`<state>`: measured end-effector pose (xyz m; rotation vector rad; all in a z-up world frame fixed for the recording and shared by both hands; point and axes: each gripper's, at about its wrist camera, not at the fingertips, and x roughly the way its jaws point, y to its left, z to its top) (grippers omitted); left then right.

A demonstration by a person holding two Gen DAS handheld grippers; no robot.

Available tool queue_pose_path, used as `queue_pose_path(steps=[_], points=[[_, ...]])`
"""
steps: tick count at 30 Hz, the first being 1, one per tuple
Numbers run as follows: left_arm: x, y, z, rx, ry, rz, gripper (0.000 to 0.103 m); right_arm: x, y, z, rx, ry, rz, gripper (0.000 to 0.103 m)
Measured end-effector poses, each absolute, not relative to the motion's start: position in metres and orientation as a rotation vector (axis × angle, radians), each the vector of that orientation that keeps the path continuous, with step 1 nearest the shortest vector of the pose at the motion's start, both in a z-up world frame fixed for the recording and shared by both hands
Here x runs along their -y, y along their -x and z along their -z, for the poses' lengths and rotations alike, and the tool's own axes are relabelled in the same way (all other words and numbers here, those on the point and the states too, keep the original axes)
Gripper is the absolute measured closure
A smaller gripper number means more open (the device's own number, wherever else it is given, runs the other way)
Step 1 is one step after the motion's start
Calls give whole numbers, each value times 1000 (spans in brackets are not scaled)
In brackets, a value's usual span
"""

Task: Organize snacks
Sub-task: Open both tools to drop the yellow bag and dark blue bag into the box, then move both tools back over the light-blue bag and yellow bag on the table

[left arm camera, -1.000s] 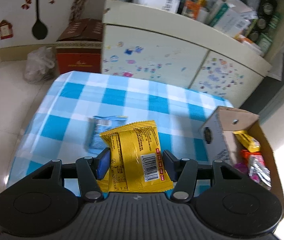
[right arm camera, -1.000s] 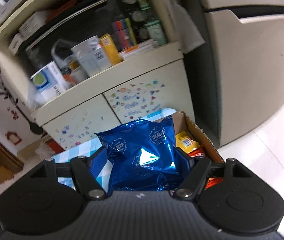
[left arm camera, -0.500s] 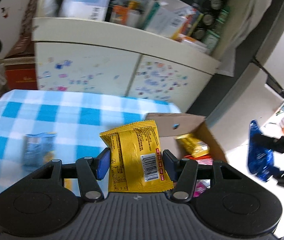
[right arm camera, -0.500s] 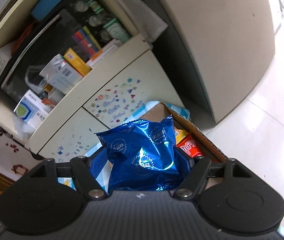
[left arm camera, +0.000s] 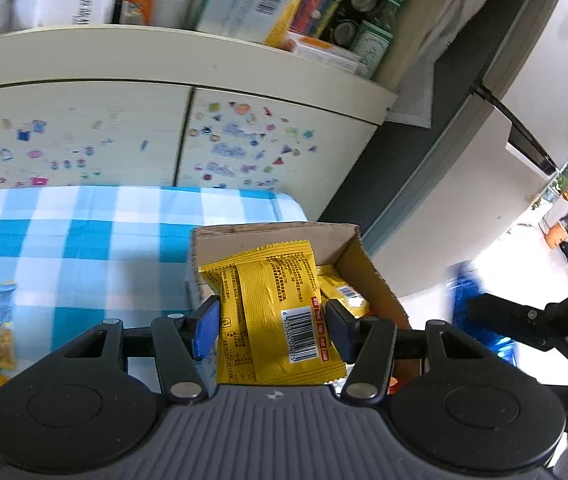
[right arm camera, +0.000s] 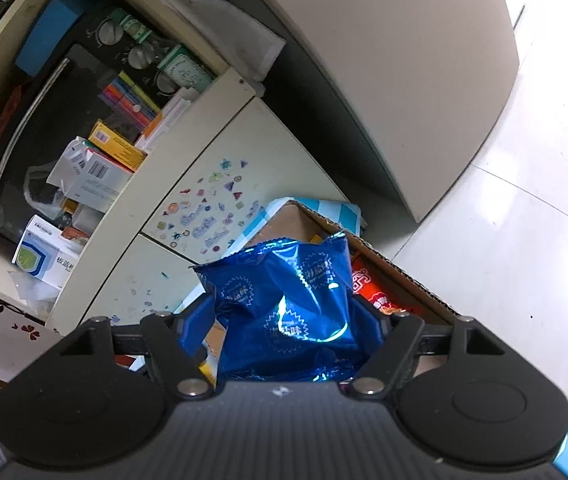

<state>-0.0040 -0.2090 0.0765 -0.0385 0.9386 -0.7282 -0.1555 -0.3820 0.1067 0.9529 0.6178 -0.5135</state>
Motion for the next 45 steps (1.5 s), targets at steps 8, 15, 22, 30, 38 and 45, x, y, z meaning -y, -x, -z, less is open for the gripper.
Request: queue_pose_path(steps=[8,15,22,30,38,45], points=[[215,6,-88,-897,24,731,12,387,157,-107,-596,-977,549,18],[196,1,-95,-897,-9,705,8,381,151,-111,-599,-927,534,18],[156,-11,-97,-883,-25,645,7,370,141,-115,-609,-873,479,18],[104,-29,-103,-869,-26,571,6,349,125,-121,-627,-769,409,18],[58,-47,-98,-890,0,483,6,329,111,-123,-642,-691,350,18],[33,-59,-90,-897,4,425,6,308,98,-121,-661,-620,288,18]])
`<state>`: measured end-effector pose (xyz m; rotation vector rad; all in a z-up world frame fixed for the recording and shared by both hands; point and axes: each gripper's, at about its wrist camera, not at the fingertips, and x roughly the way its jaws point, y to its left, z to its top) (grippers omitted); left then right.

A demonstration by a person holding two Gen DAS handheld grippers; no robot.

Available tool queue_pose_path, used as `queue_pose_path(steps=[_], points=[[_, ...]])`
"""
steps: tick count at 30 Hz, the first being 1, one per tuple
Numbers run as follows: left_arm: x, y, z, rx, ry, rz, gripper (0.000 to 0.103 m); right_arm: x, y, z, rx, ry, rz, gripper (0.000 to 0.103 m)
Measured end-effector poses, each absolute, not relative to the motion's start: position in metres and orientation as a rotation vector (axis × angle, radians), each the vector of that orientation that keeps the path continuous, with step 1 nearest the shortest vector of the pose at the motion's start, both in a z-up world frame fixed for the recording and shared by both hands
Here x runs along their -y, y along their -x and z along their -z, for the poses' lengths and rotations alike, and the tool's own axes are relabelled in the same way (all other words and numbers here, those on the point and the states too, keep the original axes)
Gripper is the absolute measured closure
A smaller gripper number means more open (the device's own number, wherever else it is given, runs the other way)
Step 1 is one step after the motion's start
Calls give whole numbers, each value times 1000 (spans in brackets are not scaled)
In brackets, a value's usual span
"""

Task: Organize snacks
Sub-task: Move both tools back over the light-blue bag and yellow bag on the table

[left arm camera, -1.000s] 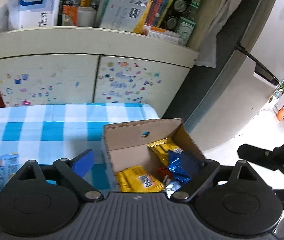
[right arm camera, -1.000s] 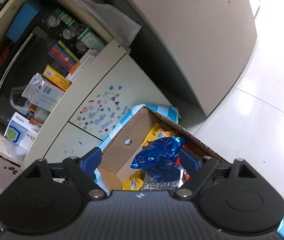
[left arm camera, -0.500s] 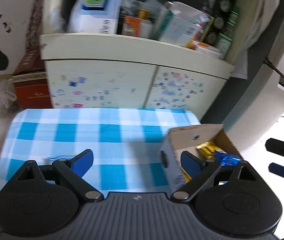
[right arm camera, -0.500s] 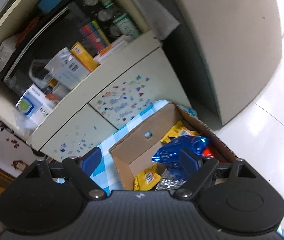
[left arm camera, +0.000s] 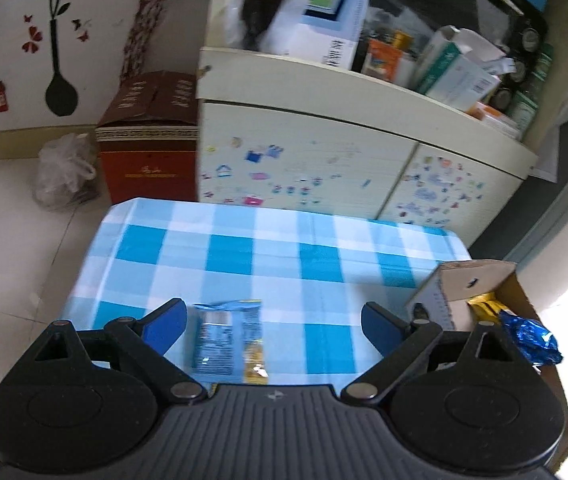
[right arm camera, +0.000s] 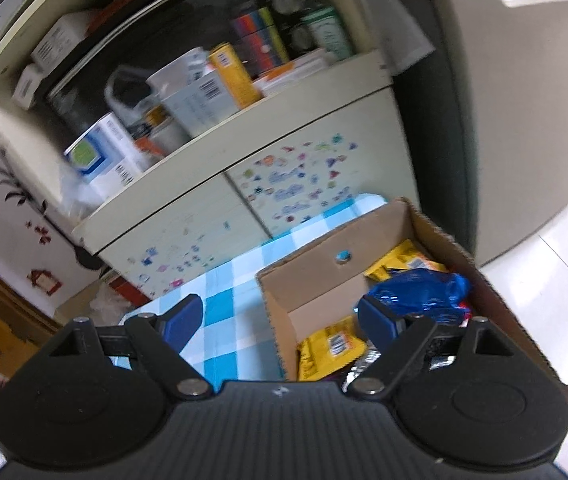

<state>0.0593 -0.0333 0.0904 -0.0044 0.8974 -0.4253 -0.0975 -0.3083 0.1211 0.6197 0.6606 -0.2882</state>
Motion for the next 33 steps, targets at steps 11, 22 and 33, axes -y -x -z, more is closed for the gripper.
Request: queue_pose_path(steps=[11,22,33], points=[[27,-86,-44,-968,-64,363,6,247,70,-114,-727,-437,45,18],[48,-100,0,-1043,-124,382,6,214,64,-98,-804,-291,-64,18],[54,-114,22,-1081,-122,340,7,198,58,-84,-862,-240,-95,18]])
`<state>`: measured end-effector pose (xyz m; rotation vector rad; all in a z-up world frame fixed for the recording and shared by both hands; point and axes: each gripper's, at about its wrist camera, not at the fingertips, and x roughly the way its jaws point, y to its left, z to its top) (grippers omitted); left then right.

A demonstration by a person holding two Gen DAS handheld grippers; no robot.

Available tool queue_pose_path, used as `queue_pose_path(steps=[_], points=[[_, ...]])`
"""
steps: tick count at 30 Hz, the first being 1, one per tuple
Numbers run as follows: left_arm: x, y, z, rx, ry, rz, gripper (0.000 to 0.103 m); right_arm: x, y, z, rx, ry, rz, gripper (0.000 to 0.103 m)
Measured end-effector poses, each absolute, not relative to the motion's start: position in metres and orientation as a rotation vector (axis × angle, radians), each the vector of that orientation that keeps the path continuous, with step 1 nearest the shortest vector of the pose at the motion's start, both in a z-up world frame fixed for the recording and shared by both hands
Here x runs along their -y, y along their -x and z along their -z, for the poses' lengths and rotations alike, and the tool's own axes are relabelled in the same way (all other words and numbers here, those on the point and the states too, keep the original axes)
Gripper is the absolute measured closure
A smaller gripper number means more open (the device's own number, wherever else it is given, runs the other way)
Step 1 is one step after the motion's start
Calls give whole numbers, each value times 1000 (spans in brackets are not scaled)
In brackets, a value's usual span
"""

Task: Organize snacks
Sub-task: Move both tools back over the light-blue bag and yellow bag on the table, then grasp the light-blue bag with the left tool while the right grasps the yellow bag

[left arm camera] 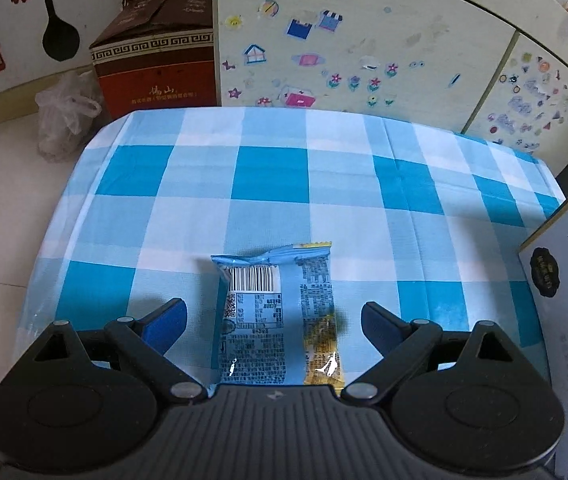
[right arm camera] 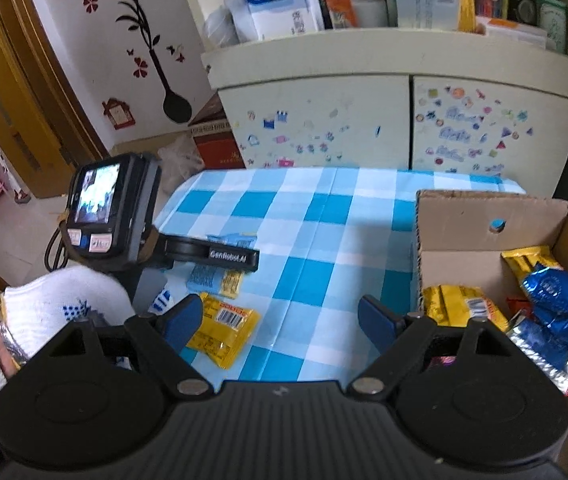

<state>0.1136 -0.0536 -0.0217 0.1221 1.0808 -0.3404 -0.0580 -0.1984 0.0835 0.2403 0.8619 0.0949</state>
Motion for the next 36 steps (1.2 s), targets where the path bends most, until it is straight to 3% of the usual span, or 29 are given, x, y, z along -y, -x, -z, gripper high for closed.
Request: queue_pose_path(steps=[6,8,13,36], points=[[50,-115,26,-1083,-152,335,18,186,46,-69,-894,-192,-154,18],[46,-117,23,-1087,-146,327,29,183,39,-62,-907,-188,-188,18],[33,-125,21,-1106,-103,308,42,170,19,-41,-936,-132,-283,18],[9,-141,23,-1126,-86,260,40,114,-27,26,-985,111,-521,14]])
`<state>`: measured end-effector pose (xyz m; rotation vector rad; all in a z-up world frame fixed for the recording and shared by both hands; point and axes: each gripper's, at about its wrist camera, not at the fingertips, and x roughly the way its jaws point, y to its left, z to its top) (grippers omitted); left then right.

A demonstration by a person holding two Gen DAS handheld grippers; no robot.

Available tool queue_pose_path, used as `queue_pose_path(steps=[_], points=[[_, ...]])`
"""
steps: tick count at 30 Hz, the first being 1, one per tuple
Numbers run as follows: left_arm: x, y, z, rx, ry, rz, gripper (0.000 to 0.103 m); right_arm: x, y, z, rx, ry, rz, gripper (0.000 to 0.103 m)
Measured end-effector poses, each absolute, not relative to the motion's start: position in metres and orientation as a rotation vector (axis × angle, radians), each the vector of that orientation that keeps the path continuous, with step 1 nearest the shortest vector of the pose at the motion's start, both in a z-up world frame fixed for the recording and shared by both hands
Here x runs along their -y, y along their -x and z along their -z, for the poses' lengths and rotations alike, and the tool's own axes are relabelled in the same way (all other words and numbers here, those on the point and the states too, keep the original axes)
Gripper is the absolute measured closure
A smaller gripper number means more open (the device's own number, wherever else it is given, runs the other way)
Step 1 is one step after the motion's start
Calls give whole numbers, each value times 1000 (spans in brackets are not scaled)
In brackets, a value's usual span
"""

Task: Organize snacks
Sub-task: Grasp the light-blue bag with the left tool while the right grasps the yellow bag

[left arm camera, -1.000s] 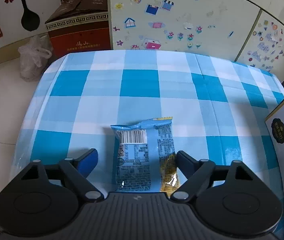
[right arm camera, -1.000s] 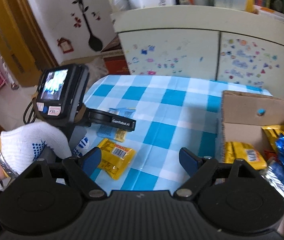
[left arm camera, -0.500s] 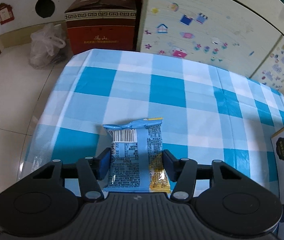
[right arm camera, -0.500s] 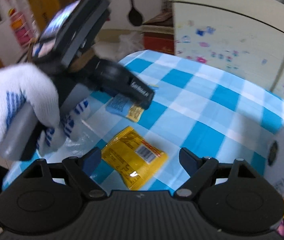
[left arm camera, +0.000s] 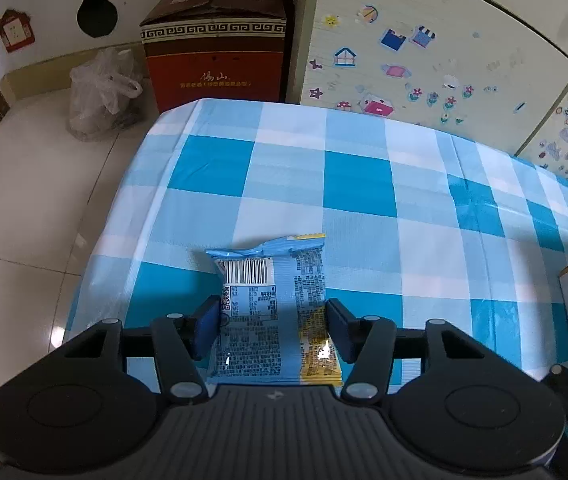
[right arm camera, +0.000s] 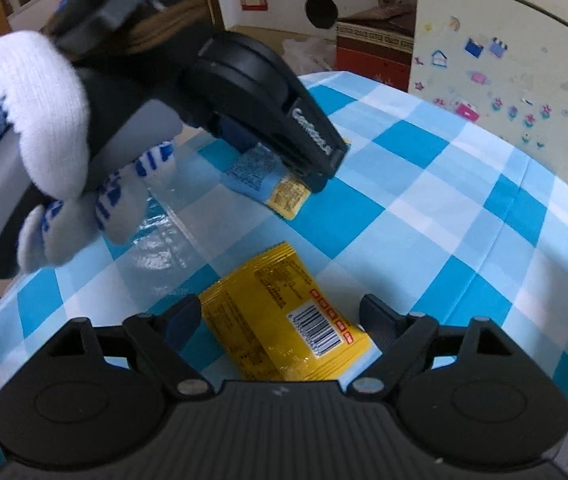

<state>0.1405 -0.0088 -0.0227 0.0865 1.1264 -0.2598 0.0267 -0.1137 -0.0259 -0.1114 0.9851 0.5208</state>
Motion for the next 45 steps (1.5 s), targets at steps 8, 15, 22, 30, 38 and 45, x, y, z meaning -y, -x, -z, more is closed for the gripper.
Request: queue_pose_path(steps=[8,15,22,30,38,45], points=[[9,-140,32,-1154,-92,244,3,96,-12,24,-1020,207,-606,11],[13,-138,34,-1158,-115,251,0,92,-10,23,-992,241,-557,12],[13,-137,34,-1151,-116,247,0,88,-5,23,-982,284,-542,13],[19,-131,24,-1117,-127,292,33,90,-2,16,-979,250,-527,41],[6,-121,8,-1107,-38,282,47,95,13,2,-956,175,-464,47],[-8,-99,-21,-1039,-7,255,47,105,33,-20,-916,176,-365,47]])
